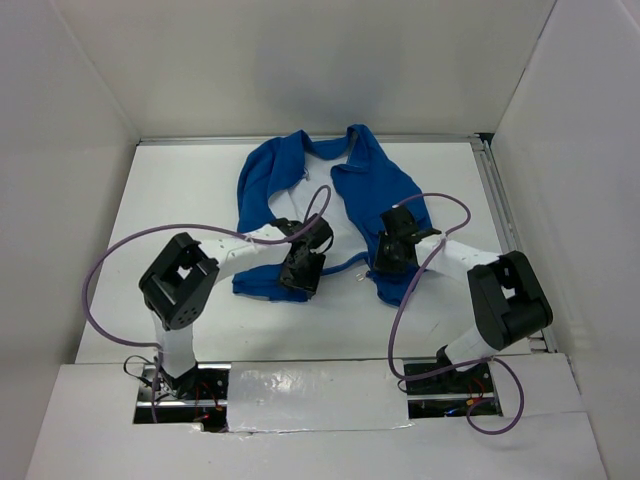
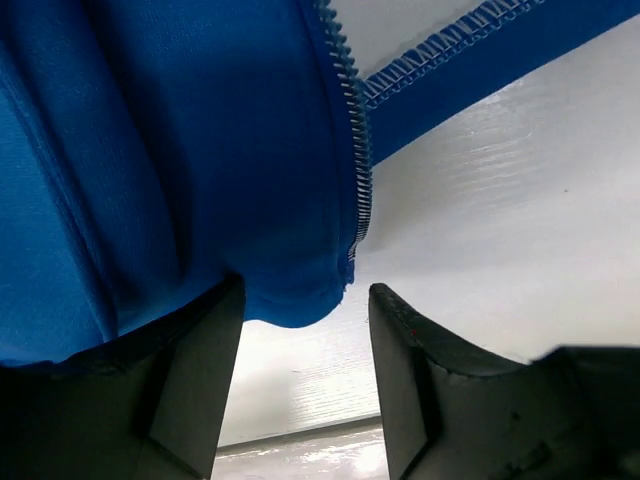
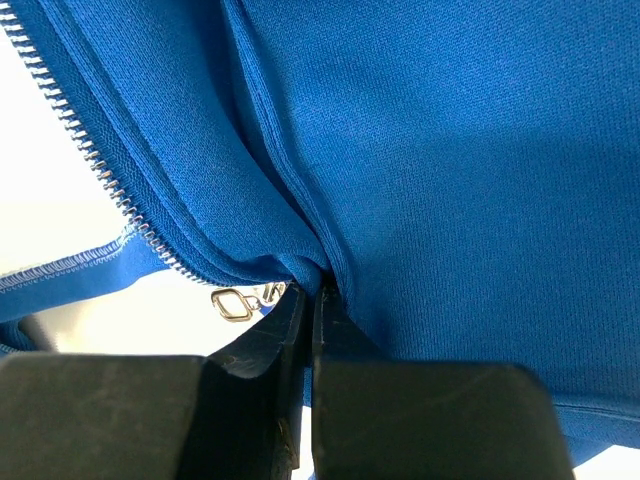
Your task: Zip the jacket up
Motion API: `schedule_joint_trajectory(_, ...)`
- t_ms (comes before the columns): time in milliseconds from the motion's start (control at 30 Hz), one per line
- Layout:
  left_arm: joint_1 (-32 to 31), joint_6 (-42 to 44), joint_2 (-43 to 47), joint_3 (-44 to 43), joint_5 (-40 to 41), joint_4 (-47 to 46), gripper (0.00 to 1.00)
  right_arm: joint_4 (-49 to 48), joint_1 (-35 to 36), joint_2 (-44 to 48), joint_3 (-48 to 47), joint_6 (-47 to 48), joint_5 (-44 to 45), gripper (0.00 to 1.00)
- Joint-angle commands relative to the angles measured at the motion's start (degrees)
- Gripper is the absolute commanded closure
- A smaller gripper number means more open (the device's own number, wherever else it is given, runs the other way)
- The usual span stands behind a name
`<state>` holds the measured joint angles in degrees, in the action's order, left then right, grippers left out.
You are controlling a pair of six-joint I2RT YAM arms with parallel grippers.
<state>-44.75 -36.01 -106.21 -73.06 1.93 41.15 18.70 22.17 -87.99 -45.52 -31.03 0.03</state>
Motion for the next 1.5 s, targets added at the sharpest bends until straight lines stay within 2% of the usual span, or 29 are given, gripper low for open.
schedule_joint_trajectory(0,-0.95,-2.13,-2.06,-2.7,4.22,4.29,0.36,0.2,0.77,0.1,1.66,0.35,0.23,1.0)
schedule_joint_trajectory(100,-1.04,-3.98,-5.39,-4.46,6.41,7.09,0.42,0.11,0.77,0.09,1.83,0.18,0.23,1.0)
schedule_joint_trajectory(233,-1.13,-7.04,-8.82,-7.27,9.22,10.61,0.42,0.02,0.85,0.36,2.01,0.09,0.32,1.0)
schedule_joint_trajectory(267,-1.3,-7.58,-9.27,-7.62,10.27,11.14,0.46,-0.15,0.77,0.27,2.1,0.09,0.23,1.0)
schedule_joint_trajectory(300,-1.3,-8.37,-9.62,-7.8,10.28,11.58,0.51,-0.15,0.85,0.27,2.19,0.18,0.23,1.0)
schedule_joint_trajectory(433,-1.3,-6.97,-7.35,-6.93,7.65,8.61,0.53,-0.07,0.68,-0.08,2.01,0.09,0.23,1.0)
schedule_joint_trajectory(567,-1.13,-6.09,-3.31,-6.4,5.46,6.32,0.72,0.2,0.24,-0.61,1.84,-0.09,0.23,1.0)
schedule_joint_trajectory(633,-0.6,-4.86,-0.41,-6.22,3.87,5.26,0.72,0.29,-0.02,-0.7,1.84,-0.17,0.23,1.0)
schedule_joint_trajectory(700,0.19,-3.02,2.93,-5.52,0.98,3.25,0.77,0.55,-0.38,-0.87,1.92,-0.18,0.32,1.0)
schedule_joint_trajectory(733,1.15,-2.23,4.25,-4.91,-0.6,2.02,0.81,0.55,-0.46,-0.87,1.92,-0.18,0.32,1.0)
schedule_joint_trajectory(767,1.77,-0.74,7.13,-4.21,-1.4,-0.78,0.9,0.38,-0.64,-0.87,2.1,-0.26,0.32,1.0)
schedule_joint_trajectory(833,3.52,-0.03,9.61,-1.66,-6.22,-2.99,1.0,0.46,-0.82,-1.05,2.1,-0.35,0.41,1.0)
schedule_joint_trajectory(1000,6.42,1.38,18.05,-0.33,-9.23,-4.06,0.99,0.99,-1.17,-2.01,1.75,-0.79,1.29,1.0)
schedule_joint_trajectory(1133,9.15,0.86,24.46,-1.65,-5.91,-1.25,0.9,1.69,-1.96,-2.89,1.83,-1.75,2.07,1.0)
schedule_joint_trajectory(1267,14.32,-1.08,29.04,-0.86,-2.29,2.71,0.84,0.73,-3.98,-3.51,2.71,-1.93,-1.34,1.0)
schedule_joint_trajectory(1467,19.43,-1.43,34.32,1.25,-6.23,0.96,0.81,0.9,-4.51,-3.25,2.63,-1.76,-1.26,1.0)
